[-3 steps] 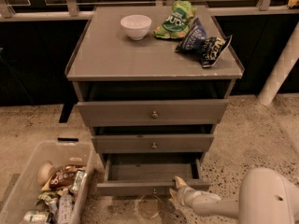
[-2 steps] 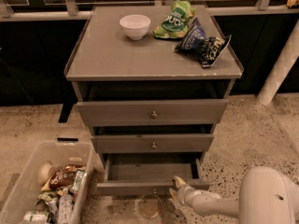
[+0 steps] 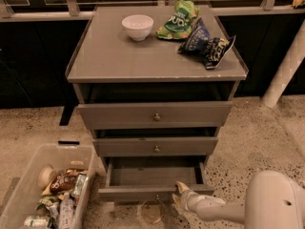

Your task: Open bottom drawer

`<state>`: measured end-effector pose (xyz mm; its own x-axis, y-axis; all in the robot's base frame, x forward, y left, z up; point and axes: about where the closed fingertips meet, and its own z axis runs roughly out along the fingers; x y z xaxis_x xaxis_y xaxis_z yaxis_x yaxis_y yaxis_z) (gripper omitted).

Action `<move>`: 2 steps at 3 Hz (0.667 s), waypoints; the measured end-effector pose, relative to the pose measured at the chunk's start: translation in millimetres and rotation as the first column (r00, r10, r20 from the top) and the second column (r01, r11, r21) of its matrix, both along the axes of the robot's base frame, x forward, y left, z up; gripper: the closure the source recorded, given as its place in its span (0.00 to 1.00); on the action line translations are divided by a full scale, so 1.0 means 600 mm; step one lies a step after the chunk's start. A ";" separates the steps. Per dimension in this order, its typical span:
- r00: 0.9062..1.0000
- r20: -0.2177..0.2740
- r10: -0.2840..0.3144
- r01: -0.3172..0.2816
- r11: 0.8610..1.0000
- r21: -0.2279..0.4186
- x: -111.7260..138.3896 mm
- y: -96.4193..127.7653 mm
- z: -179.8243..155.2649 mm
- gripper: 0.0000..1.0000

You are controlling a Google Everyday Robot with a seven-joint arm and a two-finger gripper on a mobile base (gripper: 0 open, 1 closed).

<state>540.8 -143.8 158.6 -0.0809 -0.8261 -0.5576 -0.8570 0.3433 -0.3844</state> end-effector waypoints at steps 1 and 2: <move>1.000 -0.007 0.009 -0.009 1.000 0.003 -0.009 0.004 -0.002 1.00; 1.000 -0.007 0.009 -0.009 1.000 0.003 -0.009 0.004 0.002 1.00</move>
Offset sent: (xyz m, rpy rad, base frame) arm -0.3006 -0.0103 -0.2213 0.2259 0.0382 0.3850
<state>535.5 -141.5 159.8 -0.0775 -0.8253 -0.5593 -0.8629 0.3365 -0.3770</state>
